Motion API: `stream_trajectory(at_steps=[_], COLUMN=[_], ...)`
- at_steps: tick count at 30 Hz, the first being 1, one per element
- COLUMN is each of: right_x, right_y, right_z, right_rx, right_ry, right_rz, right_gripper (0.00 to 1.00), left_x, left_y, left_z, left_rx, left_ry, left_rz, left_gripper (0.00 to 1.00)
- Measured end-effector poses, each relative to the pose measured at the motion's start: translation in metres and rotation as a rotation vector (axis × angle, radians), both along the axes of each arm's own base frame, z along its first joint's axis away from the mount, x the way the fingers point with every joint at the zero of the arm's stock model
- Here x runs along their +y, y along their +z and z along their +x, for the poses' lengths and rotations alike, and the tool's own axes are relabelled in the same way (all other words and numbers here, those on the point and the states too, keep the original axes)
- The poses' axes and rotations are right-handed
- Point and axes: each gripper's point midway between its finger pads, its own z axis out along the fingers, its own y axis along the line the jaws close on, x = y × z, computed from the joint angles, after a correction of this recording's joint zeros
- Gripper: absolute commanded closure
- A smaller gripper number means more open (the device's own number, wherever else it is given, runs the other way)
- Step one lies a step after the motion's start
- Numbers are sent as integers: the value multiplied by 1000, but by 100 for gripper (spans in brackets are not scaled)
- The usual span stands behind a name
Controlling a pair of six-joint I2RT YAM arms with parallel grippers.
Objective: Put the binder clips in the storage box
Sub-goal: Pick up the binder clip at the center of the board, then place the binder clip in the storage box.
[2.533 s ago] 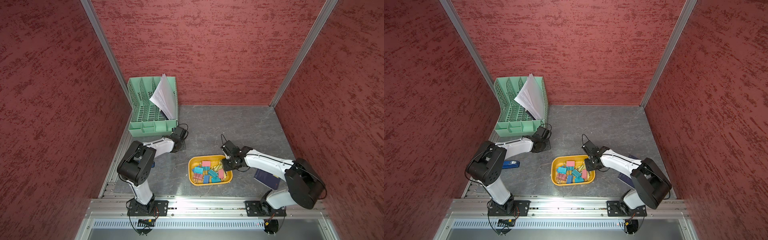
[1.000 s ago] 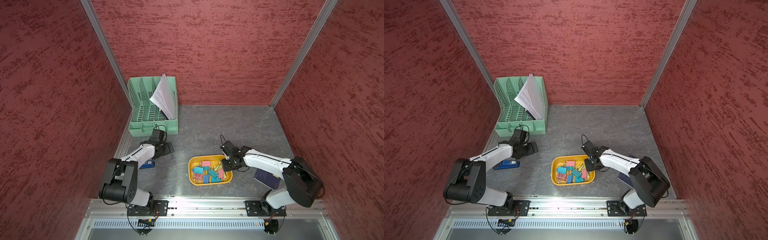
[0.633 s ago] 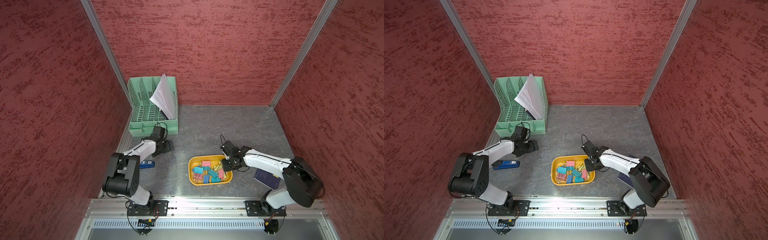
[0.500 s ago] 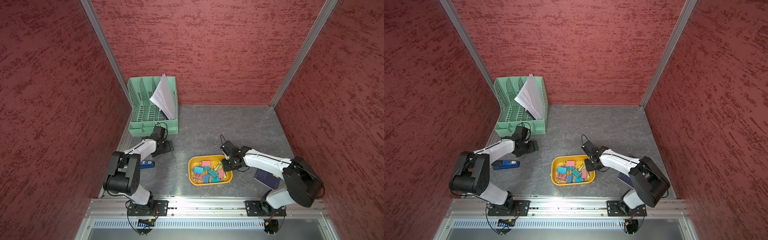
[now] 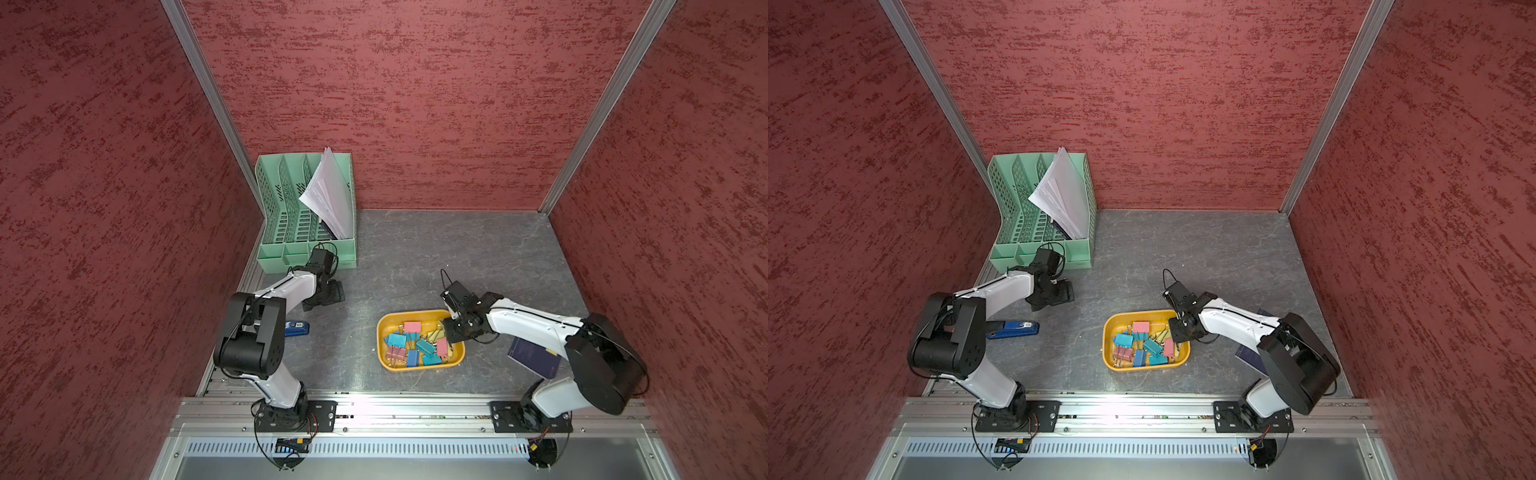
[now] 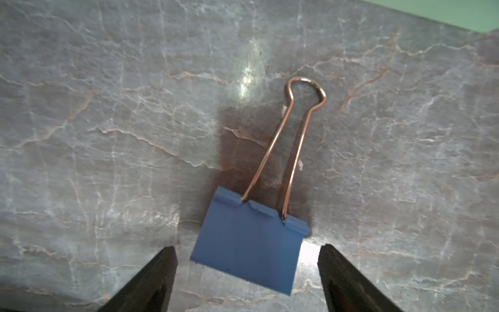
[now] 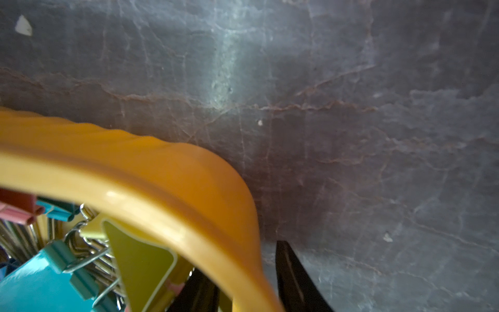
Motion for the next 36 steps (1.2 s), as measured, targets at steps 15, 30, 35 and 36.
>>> stream_trajectory(at_steps=[15,30,35,36], right_x=[1,1,1,1], right_y=[2,2,2,2], right_z=[1,1,1,1], right_rx=[-4,-4,-4,-4], right_ry=[2,2,2,2], right_rz=[2,2,2,2], right_gripper=[63,63,62,62], left_x=[-5,-56,-103,-114], left_y=[-3,45,89,100], left_z=[3,-3,-30,-38], left_rx=[18,-107,-189,-210], left_ry=[-72,-218,-340,-366], left_rz=[39,49,15,-2], left_gripper=[42,45,43,43])
